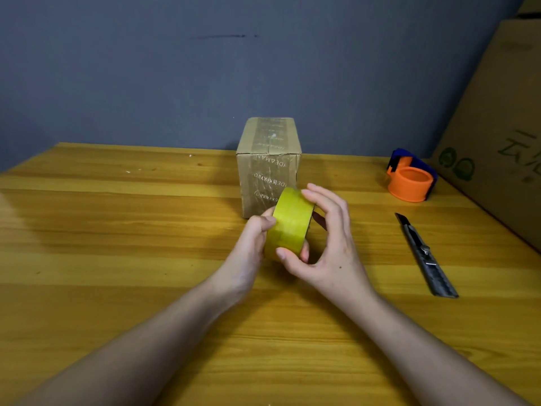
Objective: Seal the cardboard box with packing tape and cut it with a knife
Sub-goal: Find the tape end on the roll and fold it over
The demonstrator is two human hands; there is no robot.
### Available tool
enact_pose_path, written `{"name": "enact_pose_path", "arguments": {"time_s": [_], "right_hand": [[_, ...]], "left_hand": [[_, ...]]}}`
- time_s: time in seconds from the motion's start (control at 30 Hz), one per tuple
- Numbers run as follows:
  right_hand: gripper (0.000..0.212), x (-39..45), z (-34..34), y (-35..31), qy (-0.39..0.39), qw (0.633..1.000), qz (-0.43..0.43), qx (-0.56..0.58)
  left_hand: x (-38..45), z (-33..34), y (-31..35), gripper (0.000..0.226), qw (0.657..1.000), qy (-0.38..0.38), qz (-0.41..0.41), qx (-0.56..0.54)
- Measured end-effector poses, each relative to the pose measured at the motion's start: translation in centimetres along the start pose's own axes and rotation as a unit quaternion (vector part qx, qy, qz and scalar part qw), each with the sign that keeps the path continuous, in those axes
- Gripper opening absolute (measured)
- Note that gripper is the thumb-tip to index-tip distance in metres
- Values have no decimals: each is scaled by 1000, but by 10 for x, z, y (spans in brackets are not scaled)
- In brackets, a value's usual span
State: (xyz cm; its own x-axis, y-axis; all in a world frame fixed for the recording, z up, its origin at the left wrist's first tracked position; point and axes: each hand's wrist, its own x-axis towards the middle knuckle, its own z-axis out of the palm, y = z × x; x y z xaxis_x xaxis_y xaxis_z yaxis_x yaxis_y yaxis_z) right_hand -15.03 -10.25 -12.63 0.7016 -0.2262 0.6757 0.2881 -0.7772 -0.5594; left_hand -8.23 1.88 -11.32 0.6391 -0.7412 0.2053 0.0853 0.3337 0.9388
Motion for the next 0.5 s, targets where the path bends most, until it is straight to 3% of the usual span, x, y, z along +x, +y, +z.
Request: {"name": "enact_pose_path", "arguments": {"time_s": [0.3,0.43,0.5], "right_hand": [[79,0,0,1,1,1000,-10,4],[79,-1,-1,2,1,1000,-10,7],[79,0,-1,2,3,1000,-6,8]], "left_hand": [[1,-4,-5,43,999,-23,8,35],[0,-5,-2,33,999,-33,12,35],[2,-5,-2,41,998,-39,22,46]]}}
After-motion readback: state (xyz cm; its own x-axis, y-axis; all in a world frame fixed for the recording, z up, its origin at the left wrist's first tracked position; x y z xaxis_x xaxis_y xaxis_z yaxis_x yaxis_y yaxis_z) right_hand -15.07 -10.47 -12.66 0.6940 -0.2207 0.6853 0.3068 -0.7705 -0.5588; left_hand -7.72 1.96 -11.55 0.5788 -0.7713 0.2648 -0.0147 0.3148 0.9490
